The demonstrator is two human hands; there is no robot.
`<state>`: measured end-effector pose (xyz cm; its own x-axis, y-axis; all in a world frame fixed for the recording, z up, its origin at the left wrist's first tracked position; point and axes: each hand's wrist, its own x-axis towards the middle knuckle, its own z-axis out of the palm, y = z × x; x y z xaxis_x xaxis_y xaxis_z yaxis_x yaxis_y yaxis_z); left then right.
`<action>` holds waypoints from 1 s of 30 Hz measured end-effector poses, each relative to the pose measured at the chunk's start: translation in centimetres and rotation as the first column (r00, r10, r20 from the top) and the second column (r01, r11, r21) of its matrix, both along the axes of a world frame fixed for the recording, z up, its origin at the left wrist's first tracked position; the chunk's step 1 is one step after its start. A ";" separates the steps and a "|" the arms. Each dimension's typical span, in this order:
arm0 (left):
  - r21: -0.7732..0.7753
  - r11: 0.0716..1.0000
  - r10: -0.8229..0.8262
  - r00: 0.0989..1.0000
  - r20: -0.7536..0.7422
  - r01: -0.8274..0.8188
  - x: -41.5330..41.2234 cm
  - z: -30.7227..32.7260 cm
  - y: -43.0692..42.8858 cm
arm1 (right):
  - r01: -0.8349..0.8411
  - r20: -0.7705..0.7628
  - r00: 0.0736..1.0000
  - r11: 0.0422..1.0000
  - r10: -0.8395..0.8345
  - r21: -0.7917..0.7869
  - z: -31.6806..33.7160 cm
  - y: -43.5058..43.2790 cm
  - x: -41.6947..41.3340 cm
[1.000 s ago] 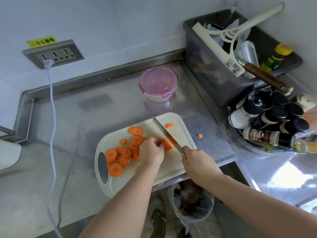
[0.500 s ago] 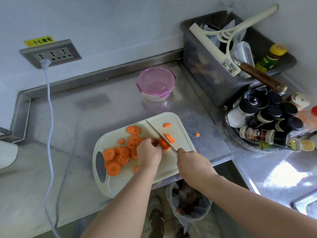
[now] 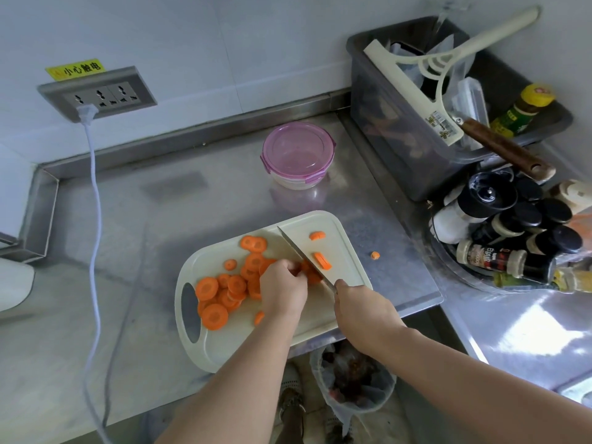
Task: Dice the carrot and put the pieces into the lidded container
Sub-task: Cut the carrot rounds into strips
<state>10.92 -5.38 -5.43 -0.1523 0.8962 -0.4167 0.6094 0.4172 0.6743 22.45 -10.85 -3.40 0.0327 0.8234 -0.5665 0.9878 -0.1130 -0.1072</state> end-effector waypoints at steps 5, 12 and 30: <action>0.007 1.000 0.005 1.000 0.000 -0.005 0.0 -0.1 -0.1 | 0.104 -0.100 0.990 0.994 -0.101 0.022 -0.8 -0.1 0.3; 0.040 0.998 0.040 0.999 0.020 -0.041 0.1 0.2 -0.3 | 0.185 -0.243 0.957 0.979 -0.158 0.091 0.4 0.1 0.9; 0.034 0.997 0.065 0.996 0.059 -0.067 0.0 -0.1 -0.4 | -0.115 0.049 0.992 0.993 0.113 0.026 0.8 -0.5 0.1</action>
